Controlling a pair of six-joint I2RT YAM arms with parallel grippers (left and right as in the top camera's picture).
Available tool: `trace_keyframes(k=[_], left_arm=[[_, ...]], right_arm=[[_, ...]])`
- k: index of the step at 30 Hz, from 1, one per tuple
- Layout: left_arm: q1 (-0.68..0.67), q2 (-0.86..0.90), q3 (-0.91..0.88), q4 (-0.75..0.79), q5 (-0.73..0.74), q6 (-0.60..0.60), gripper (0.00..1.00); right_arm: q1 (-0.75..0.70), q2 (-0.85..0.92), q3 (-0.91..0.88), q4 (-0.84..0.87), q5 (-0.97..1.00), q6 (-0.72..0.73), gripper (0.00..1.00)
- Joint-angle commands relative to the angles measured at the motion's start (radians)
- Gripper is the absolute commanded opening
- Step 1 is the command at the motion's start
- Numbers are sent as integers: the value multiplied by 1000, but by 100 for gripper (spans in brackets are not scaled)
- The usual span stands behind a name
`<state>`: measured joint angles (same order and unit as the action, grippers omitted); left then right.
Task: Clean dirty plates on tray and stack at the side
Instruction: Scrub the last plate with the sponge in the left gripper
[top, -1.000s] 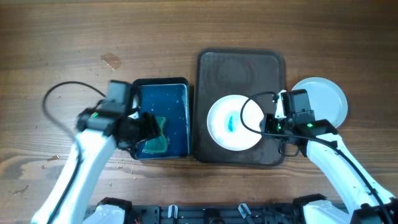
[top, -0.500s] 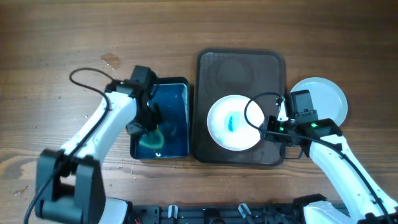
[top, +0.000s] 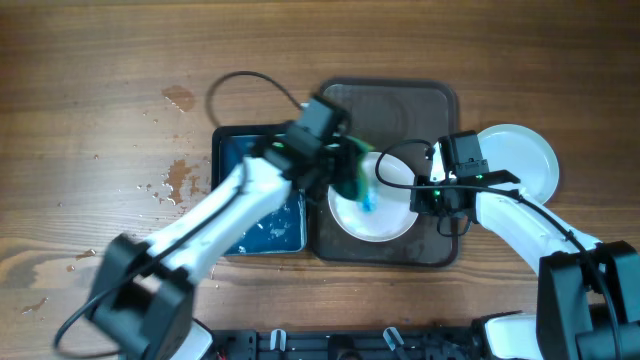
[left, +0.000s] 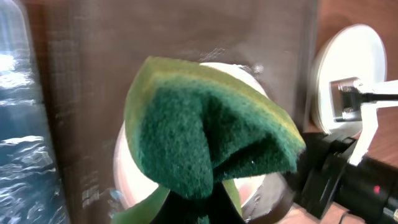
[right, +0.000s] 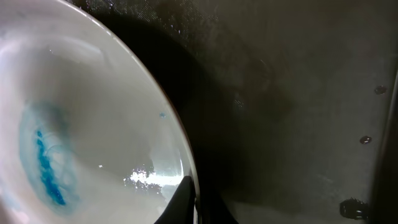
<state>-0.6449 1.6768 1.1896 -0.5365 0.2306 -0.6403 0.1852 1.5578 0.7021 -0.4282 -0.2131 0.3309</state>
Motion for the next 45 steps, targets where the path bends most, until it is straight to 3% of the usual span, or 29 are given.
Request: trace_keyframes(k=[1,6,10,12,15,18,20,24,28,31,34,37,39,42,45], left_arm=[[-103,158,13,103,24,-110,4],[-119,314,13,72,-120,-155,4],[-66,298,89,-172,-427,-143,4],[-59,298,113,-230,-528,-64,4],[-60,298,112,-174,-444,-52,4],[-61,304,111,3,-89,-52,4],[-81,316,101,106,61,-57,4],[-150,386,101,183,91,-77,4],[-166,417,102,179,222,-77,4],[-144,416,105,79,204,-70,4],[-93,402,149,-197,-61,-71,4],[-41,351,157,-339,-314,-71,4],[-3,332,157,-369,-399,-71,4],[53,274,157,-374,-390,-71,4],[87,134,157,-376,-135,-15,4]], right_arm=[[2,35,-8,-14,5,-13,4],[2,35,-8,-32,2,-13,4],[2,35,-8,-37,1,-13,4],[2,35,-8,-36,1,-13,4],[2,35,-8,-37,2,-16,4],[2,35,-8,-43,2,-17,4],[2,35,-8,-43,2,-17,4],[2,35,-8,-48,2,-16,4],[2,35,-8,-55,2,-14,4],[2,35,-8,-55,2,-14,4],[2,35,-8,-55,2,-14,4],[2,35,-8,-55,2,-14,4],[2,35,-8,-55,2,-13,4],[2,35,-8,-55,2,-13,4],[2,35,-8,-55,2,-14,4]])
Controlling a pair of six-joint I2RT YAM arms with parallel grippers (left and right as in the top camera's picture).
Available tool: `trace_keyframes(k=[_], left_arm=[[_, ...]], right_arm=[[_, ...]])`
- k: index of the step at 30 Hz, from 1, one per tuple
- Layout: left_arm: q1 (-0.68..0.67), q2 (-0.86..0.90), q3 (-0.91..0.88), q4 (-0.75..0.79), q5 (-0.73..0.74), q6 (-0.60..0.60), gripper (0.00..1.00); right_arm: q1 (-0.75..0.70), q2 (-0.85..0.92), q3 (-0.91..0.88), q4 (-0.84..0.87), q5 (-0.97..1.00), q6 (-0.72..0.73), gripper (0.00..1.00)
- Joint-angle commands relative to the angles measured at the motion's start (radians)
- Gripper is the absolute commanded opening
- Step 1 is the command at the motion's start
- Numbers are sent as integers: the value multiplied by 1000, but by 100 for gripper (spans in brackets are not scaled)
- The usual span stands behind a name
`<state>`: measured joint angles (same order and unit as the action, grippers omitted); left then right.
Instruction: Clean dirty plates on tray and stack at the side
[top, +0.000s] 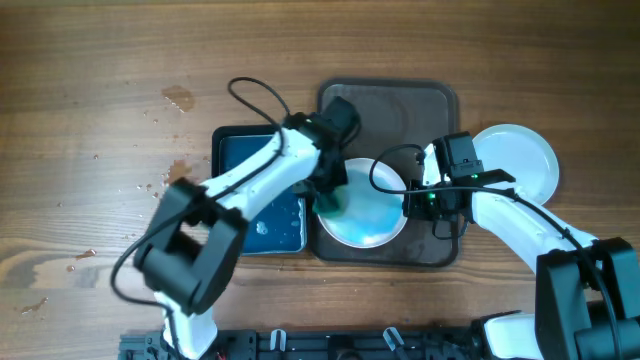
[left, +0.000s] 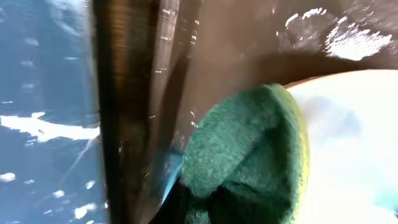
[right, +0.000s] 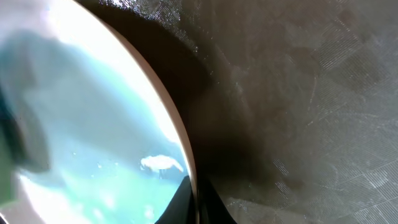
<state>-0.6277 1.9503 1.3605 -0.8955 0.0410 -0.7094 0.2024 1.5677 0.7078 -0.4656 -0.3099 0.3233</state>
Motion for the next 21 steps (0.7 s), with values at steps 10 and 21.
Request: trace_keyframes(k=[10,21], left_arm=[[336,-356,-336,-10,-123,100,4],[395,-617,-243,-144,-34,105,70]], right_arm=[[-15,25,-10,42,132,-9,4],[154,-134,531,-507,292,-134,4]])
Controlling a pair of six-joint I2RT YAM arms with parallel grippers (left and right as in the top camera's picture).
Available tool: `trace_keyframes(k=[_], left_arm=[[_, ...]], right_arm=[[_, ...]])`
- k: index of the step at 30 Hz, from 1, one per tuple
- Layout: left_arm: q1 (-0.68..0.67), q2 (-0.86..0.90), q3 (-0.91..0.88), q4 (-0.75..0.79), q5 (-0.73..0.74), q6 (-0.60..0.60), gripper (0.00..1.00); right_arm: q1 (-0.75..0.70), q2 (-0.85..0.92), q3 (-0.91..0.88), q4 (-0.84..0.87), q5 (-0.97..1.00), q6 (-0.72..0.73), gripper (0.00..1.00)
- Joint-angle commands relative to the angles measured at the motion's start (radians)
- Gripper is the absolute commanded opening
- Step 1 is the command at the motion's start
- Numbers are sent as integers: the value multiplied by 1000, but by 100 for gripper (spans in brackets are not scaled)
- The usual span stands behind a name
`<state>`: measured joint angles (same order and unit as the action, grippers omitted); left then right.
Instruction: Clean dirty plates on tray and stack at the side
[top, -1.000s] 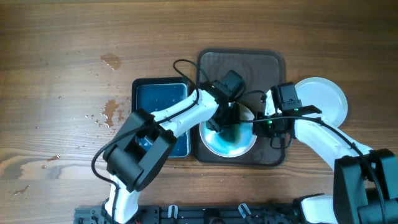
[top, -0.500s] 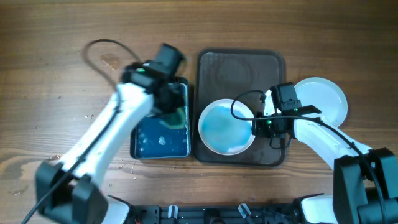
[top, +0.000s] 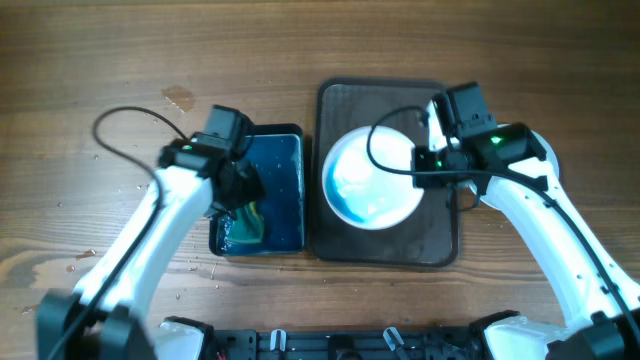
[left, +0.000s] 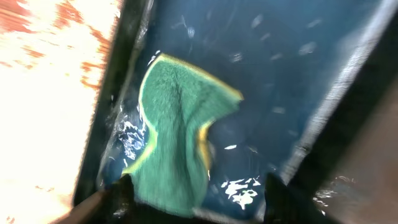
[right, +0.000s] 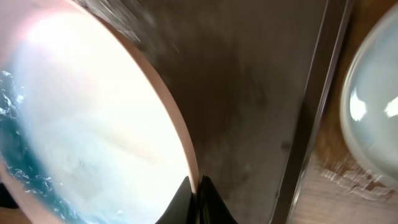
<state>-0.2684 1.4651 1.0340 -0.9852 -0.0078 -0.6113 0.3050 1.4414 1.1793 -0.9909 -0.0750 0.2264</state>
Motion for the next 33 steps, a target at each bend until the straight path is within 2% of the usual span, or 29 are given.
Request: trace_keyframes(k=[1,2,4,6,12,17,23,30,33], left_arm=[[55,-182,106,-85,15,6,74],[79,-236,128,-114,15,6,79],[143,-352,164,-165,15,6,100],[201,-468,167,-187,14,6,100],[241,-708,167,-213,14,5,100],[241,-738,167,-213,14,5,100],[241,-738,167,-213,14,5,100],[241,-738,167,-213,14,5,100],[241,-738,167,-213,14,5,100]], right_arm=[[81,-7,60,56,77,-22,4],[113,2,60,98,106,-3,4],[191,31,60,203,154,13,4],[304,76,60,320,267,42,4],[644,133,60,484,990,114,4],[827,131,60,584,1299,-52,4],[946,131,60,798,1468,-338,4],[966,131,60,849,1494,-431,4],[966,131,60,854,1493,-516,5]])
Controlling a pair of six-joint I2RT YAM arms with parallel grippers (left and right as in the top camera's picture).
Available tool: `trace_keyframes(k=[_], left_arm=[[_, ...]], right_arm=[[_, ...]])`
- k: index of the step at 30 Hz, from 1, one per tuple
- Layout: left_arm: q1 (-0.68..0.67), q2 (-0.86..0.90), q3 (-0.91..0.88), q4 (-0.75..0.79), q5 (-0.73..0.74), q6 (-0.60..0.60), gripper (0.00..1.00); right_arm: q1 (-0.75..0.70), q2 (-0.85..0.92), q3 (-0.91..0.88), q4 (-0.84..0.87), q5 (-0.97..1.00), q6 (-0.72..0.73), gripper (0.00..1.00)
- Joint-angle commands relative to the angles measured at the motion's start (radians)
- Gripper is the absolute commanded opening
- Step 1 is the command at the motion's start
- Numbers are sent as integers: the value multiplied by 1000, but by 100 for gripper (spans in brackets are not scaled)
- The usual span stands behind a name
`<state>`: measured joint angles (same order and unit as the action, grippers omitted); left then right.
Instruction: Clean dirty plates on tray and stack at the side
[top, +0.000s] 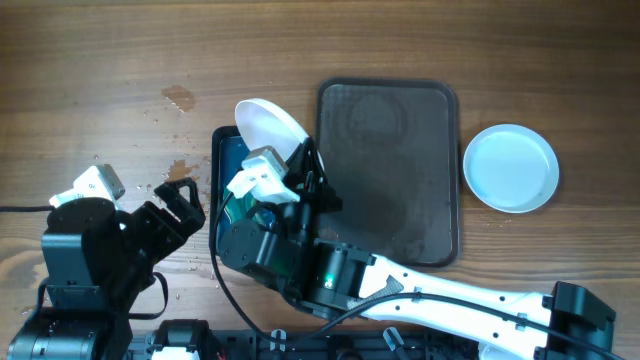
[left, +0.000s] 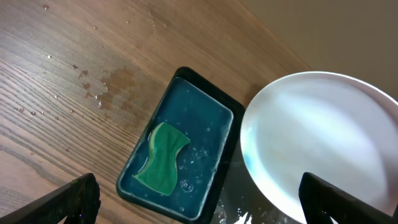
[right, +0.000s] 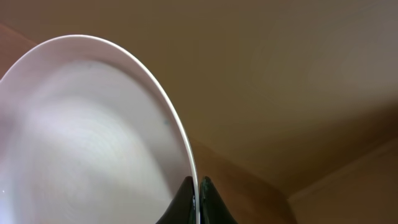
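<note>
A white plate hangs tilted on edge above the far end of the blue water basin. My right gripper is shut on its rim, and the plate's face looks white. In the left wrist view the plate fills the right side and a green sponge floats in the basin. Held high, my left gripper is open and holds nothing; it sits at the table's lower left. A second white plate lies right of the dark tray.
The right arm reaches across the front of the table from right to left, under the tray's near edge. Water drops and wet stains mark the wood left of the basin.
The right gripper was holding the plate over the tray; it now holds it tilted above the basin on the left. The left arm has drawn back to the lower left, away from the basin.
The left gripper first held the sponge over a blue-stained plate on the tray, the right gripper pinching its rim. Then the sponge was on the plate, which was smeared blue. Then the sponge lay in the basin, let go. Now the plate is above the basin.
</note>
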<state>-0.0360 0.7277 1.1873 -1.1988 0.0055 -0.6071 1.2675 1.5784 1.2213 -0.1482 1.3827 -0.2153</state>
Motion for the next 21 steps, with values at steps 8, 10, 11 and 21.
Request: trace_keyframes(k=[8,10,11,21], left_arm=[[8,0,13,1,1,1,100],[8,0,13,1,2,1,100],[8,0,13,1,1,2,100],[8,0,13,1,1,1,100]], right_arm=[[3,-6,18,35,43,-104,4],[3,-6,18,36,43,-97,4],[3,-6,18,42,40,-96,4],[-131,-6,16,-257,-519,523,4]])
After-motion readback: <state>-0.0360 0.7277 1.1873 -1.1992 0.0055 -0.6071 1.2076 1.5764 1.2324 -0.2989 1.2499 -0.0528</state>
